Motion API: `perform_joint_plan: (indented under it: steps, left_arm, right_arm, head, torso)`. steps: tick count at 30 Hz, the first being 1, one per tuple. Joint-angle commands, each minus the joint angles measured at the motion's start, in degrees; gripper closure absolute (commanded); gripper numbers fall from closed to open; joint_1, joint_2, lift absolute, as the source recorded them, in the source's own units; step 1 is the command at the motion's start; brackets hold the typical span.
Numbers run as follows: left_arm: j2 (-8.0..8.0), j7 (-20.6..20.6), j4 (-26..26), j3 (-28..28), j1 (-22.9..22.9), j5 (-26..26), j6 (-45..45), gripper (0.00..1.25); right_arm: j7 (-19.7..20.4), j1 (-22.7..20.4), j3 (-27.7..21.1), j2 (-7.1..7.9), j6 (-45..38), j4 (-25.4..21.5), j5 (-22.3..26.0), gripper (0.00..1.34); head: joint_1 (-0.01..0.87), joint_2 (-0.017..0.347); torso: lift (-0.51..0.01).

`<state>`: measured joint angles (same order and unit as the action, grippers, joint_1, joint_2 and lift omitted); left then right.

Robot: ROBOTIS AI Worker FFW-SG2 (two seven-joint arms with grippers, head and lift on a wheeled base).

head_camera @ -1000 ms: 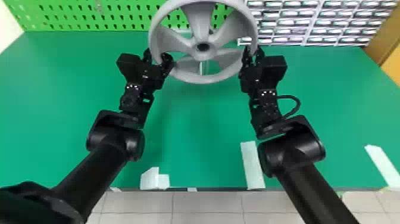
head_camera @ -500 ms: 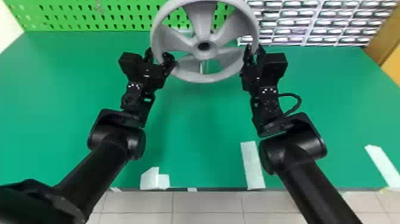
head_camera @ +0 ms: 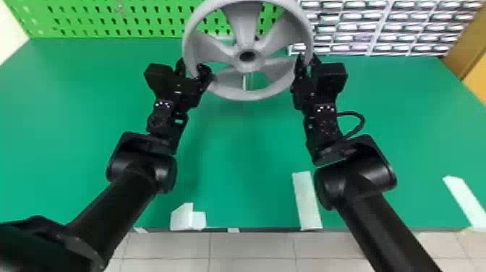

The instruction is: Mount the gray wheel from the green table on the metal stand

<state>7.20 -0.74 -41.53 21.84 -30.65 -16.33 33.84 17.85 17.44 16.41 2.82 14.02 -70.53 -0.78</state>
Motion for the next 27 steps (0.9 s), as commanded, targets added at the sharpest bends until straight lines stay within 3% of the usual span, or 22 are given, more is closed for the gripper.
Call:
perform_joint_plan:
  steps: [1,27]
  left_arm:
    - [0.00,0.83,0.48,-0.22,0.06,-0.02,0.26,0.84]
    - [0.09,0.74,1.62,-0.66,-0.20,0.42,0.35,0.83]
  right_arm:
    - [0.08,0.14,0.12,-0.10,-0.04,0.57,-0.01,1.09]
    - [0.08,0.40,-0.06,-0.28,-0.39,1.54,-0.09,1.09]
  head:
    - [0.867,0.052]
    - [0.867,0.052]
  torso:
    - [-0.100]
    - [-0.100]
